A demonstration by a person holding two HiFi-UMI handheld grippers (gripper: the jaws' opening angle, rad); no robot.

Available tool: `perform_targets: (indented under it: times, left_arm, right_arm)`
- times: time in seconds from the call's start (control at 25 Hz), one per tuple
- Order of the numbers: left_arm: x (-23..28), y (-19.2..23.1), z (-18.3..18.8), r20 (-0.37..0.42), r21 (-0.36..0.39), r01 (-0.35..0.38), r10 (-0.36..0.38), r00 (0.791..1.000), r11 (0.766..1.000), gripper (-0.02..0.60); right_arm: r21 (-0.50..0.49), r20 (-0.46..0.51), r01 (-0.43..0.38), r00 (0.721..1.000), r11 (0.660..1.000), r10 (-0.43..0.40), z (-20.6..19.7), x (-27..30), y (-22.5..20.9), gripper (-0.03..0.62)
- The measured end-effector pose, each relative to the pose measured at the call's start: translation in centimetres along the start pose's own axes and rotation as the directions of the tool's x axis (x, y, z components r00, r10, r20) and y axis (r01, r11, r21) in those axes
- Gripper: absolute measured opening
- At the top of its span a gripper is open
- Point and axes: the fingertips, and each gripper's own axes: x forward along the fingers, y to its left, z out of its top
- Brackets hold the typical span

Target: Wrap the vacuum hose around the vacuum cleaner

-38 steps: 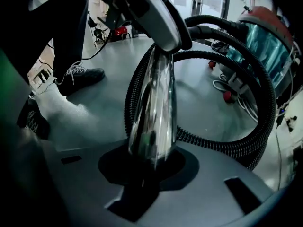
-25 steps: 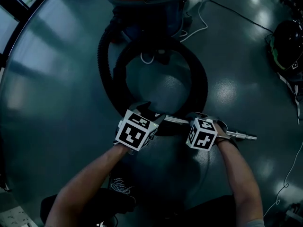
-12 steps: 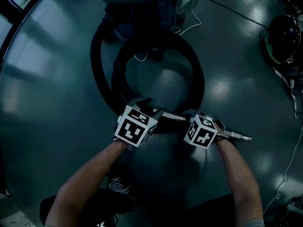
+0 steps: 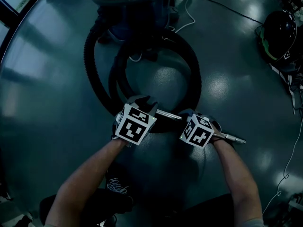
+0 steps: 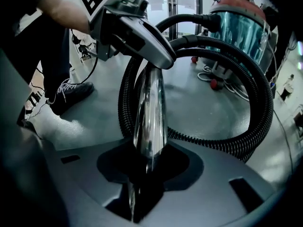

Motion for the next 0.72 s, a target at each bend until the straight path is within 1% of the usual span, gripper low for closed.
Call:
perform_targets:
  times: [0.12,0.36,0.44,0.48,0.52,0.72]
  left_arm:
    - [0.2,-0.1,-0.1,-0.019,-0.006,0.004,-0.004,1.000,1.000,0.132]
    - [0.9,-0.1,-0.9,-0.057,-0.048,0.013,-0.016,0.998,0.999,0.132]
    - [1.3,0.1,-1.6,-0.082,-0.065,0.015,-0.020,0.996,0.998,0.132]
    - [1.5,0.2,-1.9,-0.091,-0.066,0.015,-0.021,0.996,0.998,0.132]
    - [1.6,0.3,-2.2,-0.097,-0.061,0.014,-0.020,0.995,0.998,0.132]
    - [2.1,-0.5,-2.7,-0.111,0.005,0.018,-0.018,0.994,1.000,0.132]
  right_arm:
    - [-0.001,0.014,0.008,1.000,1.000,-0.008,0.0,-0.1,-0.1,0.127]
    - [-0.004,0.042,0.018,0.999,1.000,-0.018,0.0,-0.3,-0.2,0.146]
    - [0.004,0.046,0.003,0.999,1.000,-0.003,-0.1,-0.3,-0.1,0.165]
    - [0.009,0.046,-0.011,0.999,1.000,0.011,-0.2,-0.2,0.2,0.217]
    - [0.012,0.044,-0.021,0.999,1.000,0.021,-0.2,-0.2,0.4,0.261]
    - [0.002,0.035,-0.028,0.999,1.000,0.028,-0.5,-0.5,0.7,0.260]
